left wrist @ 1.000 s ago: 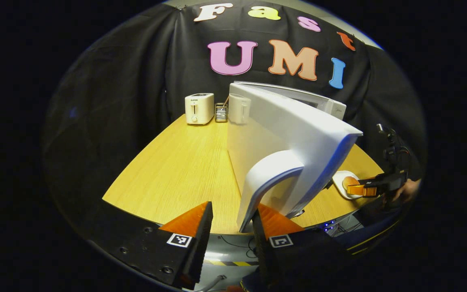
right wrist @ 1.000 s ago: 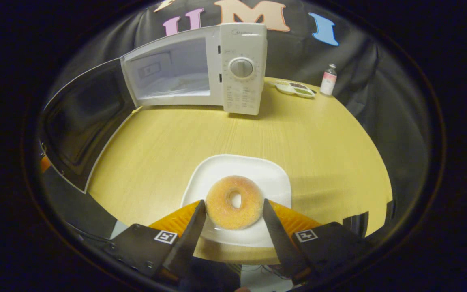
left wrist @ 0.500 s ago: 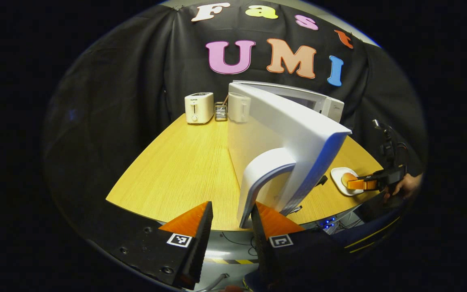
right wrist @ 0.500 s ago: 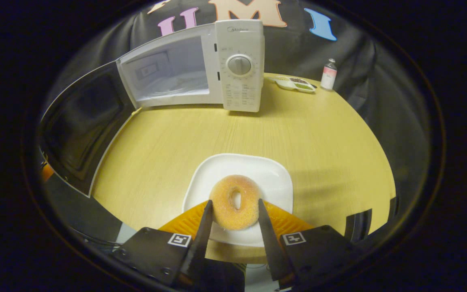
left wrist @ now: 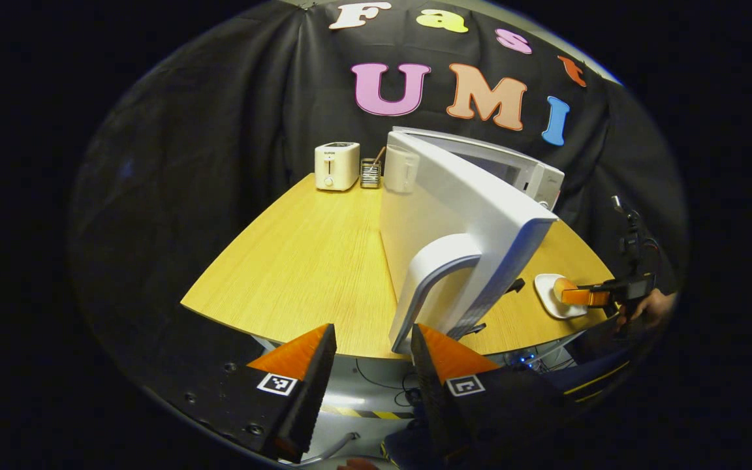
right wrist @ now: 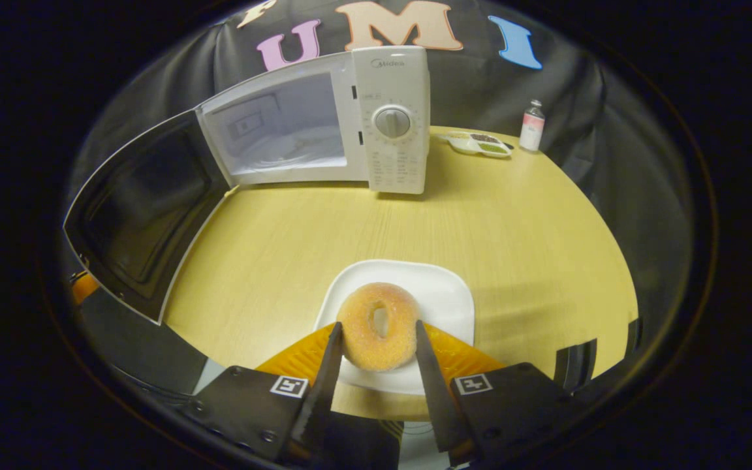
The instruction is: Open the microwave oven with the left hand, put the food in, and close the microwave oven.
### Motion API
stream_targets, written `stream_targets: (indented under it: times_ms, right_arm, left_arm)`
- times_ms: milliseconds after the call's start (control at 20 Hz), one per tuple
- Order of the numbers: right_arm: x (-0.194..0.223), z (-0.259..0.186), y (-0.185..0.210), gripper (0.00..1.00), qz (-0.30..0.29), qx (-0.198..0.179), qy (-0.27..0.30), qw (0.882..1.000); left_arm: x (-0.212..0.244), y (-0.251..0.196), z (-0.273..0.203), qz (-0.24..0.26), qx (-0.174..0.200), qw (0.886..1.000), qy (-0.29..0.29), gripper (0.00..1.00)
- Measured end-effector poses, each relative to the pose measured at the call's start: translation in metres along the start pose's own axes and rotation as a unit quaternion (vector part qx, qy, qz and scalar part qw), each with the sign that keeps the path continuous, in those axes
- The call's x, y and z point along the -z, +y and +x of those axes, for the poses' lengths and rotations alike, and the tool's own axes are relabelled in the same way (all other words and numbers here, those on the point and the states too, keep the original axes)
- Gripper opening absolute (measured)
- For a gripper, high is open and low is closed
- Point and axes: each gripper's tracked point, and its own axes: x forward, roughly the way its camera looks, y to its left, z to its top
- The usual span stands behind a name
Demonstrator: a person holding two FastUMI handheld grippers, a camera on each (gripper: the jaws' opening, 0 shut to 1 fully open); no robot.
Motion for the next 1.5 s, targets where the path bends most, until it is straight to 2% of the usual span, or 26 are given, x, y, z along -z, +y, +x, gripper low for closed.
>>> stream_targets:
  times_ms: [100,300,500,650,800,900,1050,1100,1250,1300,1450,1500]
  right_arm:
    - [-0.002,-0.001,0.001,0.60,0.004,0.000,-0.001,1.000]
    - [-0.013,-0.003,0.016,0.60,0.007,-0.016,-0.008,1.000]
    - [-0.042,-0.004,0.048,0.61,0.054,-0.051,-0.027,0.997]
    - [-0.071,-0.003,0.080,0.60,0.116,-0.090,-0.043,0.988]
    - [-0.102,0.007,0.113,0.60,0.201,-0.132,-0.059,0.969]
    - [-0.122,0.018,0.139,0.60,0.262,-0.164,-0.066,0.949]
    - [-0.144,0.033,0.167,0.60,0.311,-0.191,-0.086,0.927]
    - [-0.154,0.037,0.175,0.60,0.327,-0.197,-0.097,0.919]
    - [-0.183,0.062,0.186,0.59,0.379,-0.185,-0.121,0.899]
    - [-0.194,0.071,0.190,0.65,0.401,-0.184,-0.129,0.888]
    - [-0.220,0.097,0.199,0.66,0.453,-0.178,-0.138,0.862]
    - [-0.225,0.105,0.198,0.66,0.465,-0.168,-0.144,0.857]
  left_arm:
    - [-0.011,0.004,-0.011,0.009,-0.008,1.000,-0.015,0.70]
    - [-0.052,0.016,-0.032,0.058,-0.060,0.995,-0.062,0.94]
    - [-0.119,-0.009,-0.058,0.088,-0.048,0.984,-0.146,0.92]
    - [-0.158,-0.024,-0.068,0.091,-0.035,0.977,-0.188,0.91]
    - [-0.184,-0.038,-0.078,0.086,-0.020,0.972,-0.219,0.91]
    - [-0.197,-0.050,-0.082,0.066,-0.007,0.969,-0.236,0.91]
    - [-0.200,-0.073,-0.086,0.034,0.017,0.969,-0.246,0.94]
    - [-0.196,-0.081,-0.085,0.028,0.025,0.970,-0.239,0.91]
    - [-0.182,-0.096,-0.082,0.022,0.041,0.977,-0.210,0.92]
    - [-0.181,-0.097,-0.083,0.021,0.043,0.977,-0.206,0.94]
    - [-0.184,-0.093,-0.088,0.031,0.041,0.978,-0.203,0.93]
    - [-0.185,-0.091,-0.089,0.035,0.039,0.978,-0.202,0.94]
